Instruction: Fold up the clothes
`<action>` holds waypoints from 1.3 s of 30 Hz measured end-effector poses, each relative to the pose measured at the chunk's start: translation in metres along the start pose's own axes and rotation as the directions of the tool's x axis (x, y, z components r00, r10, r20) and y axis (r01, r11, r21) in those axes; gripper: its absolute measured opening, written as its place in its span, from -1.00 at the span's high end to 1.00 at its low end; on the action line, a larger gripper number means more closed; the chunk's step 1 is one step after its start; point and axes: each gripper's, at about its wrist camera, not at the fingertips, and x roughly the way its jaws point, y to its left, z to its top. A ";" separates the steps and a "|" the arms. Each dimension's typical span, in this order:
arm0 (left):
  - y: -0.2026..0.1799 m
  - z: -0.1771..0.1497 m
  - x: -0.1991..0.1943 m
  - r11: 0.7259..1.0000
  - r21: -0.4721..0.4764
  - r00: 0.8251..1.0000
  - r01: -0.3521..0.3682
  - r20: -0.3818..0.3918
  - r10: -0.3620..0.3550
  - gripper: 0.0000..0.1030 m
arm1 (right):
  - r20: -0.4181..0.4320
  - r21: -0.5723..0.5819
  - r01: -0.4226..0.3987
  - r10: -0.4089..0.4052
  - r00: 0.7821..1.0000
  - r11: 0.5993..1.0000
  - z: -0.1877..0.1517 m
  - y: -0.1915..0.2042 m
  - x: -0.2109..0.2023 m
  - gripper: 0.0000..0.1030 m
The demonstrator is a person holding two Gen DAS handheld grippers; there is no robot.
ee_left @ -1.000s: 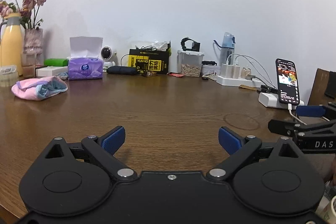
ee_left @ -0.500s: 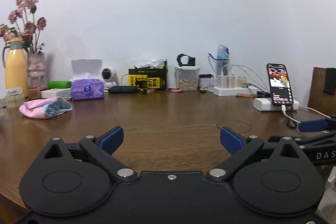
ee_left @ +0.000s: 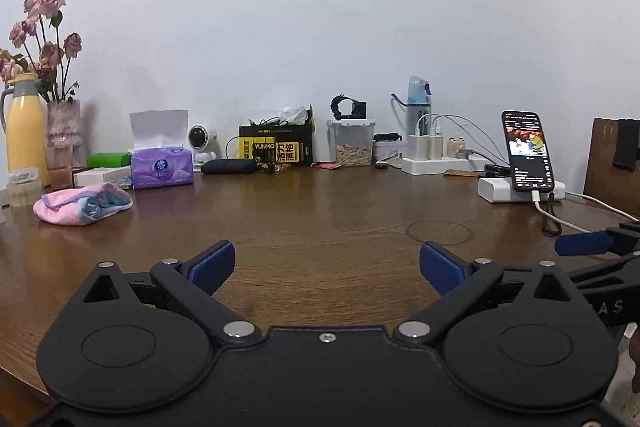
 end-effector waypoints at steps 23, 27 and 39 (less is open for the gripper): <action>-0.003 -0.009 -0.005 1.000 -0.016 1.000 -0.009 -0.024 0.008 -1.00 | 0.007 -0.011 0.049 -0.049 0.999 0.999 -0.001 0.016 -0.007 -0.87; -0.001 -0.011 -0.005 0.999 -0.028 0.999 -0.019 -0.041 0.018 -1.00 | -0.005 -0.010 0.046 -0.046 0.999 0.999 -0.003 0.017 -0.004 -0.87; 0.009 -0.015 0.001 0.990 -0.079 0.985 -0.114 -0.143 0.102 -1.00 | -0.018 -0.018 0.009 -0.010 1.000 1.000 -0.005 0.018 0.000 -0.87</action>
